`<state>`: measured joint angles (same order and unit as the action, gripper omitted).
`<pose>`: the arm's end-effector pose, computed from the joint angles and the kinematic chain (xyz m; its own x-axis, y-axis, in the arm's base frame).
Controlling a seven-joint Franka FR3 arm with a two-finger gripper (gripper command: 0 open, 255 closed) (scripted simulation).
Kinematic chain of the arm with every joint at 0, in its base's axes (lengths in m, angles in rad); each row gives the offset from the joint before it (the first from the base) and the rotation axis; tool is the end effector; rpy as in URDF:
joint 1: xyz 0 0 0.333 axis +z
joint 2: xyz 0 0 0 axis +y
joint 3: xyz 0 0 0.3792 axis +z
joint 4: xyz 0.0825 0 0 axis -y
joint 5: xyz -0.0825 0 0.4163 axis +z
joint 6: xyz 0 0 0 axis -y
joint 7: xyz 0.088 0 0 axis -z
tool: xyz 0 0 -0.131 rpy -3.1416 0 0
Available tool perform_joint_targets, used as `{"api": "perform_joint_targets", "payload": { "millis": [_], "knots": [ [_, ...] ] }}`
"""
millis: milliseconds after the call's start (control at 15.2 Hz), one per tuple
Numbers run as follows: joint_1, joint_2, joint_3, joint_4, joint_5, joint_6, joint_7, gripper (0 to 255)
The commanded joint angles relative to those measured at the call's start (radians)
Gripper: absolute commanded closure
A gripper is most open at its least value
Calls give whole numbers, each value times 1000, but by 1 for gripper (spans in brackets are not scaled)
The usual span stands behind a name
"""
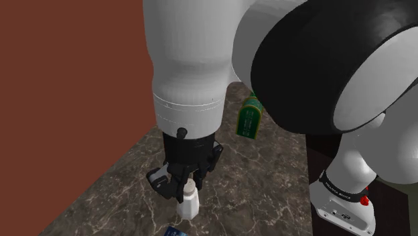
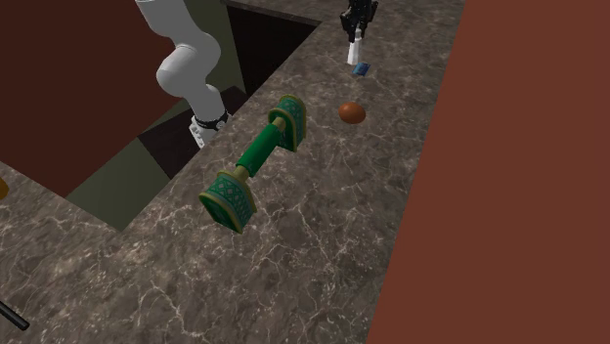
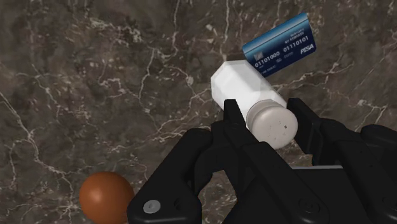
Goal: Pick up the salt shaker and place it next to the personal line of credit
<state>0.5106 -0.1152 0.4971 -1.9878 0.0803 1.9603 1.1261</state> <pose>0.2859 0.4848 0.5432 0.9891 -0.1468 0.0125 -0.1455 -0.9864 -0.0762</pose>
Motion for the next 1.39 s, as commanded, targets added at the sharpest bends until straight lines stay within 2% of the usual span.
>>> {"api": "perform_joint_targets", "payload": {
  "millis": [0,528,1056,1122,1320],
  "knots": [
    [1,5,2,-26,-2,32,2,255],
    [3,34,9,-111,-13,142,9,255],
    [3,34,9,-111,-13,142,9,255],
    [3,34,9,-111,-13,142,9,0],
    [3,34,9,-111,-13,142,9,0]
  ]
}}
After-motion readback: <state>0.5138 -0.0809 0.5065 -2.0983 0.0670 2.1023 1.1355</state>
